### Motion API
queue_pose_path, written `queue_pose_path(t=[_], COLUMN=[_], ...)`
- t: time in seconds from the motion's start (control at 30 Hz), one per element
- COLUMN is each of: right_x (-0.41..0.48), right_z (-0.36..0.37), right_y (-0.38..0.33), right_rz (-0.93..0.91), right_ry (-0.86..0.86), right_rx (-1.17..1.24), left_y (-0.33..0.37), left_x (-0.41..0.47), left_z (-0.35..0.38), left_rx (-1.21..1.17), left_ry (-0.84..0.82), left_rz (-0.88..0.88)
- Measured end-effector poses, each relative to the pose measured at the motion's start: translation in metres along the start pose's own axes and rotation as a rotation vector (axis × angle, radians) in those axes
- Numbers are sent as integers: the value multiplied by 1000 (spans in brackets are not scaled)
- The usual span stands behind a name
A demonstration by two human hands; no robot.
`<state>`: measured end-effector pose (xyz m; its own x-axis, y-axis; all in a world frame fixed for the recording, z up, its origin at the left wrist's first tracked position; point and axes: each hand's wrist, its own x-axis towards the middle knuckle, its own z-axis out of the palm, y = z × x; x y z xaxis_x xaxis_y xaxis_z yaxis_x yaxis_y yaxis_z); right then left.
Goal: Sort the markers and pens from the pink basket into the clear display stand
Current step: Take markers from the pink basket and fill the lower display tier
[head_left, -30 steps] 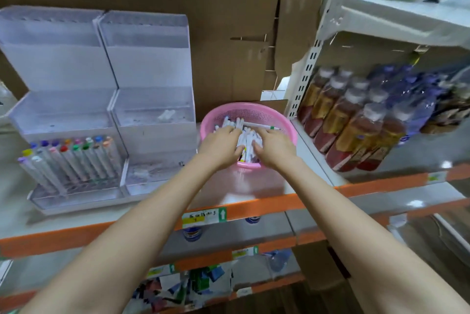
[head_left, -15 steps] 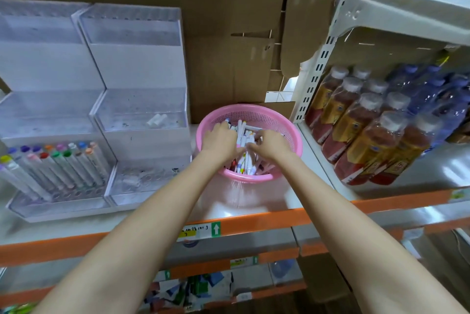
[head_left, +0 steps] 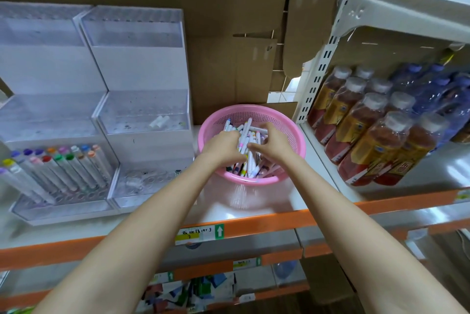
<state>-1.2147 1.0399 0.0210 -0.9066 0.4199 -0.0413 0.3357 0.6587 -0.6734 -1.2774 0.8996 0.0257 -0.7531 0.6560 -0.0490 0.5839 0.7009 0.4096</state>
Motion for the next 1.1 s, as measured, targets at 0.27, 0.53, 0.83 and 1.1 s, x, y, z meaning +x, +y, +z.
queue_pose_path(t=[0.27,0.53,0.83,1.1], right_x=[-1,-4,-17,-38], right_z=[-7,-8,-12,-17], right_y=[2,-2,-19,-57], right_rz=[199,45,-156,-339], right_ry=[-66,53,73,97], right_rx=[255,440,436,455], left_y=[2,-2,-2,-1], left_x=[-4,0,-12,-48], left_z=[-6,-4,-14,-36], left_rx=[-220,-296,-530,-564], left_ry=[107,125,345,453], left_rz=[12,-23,89,269])
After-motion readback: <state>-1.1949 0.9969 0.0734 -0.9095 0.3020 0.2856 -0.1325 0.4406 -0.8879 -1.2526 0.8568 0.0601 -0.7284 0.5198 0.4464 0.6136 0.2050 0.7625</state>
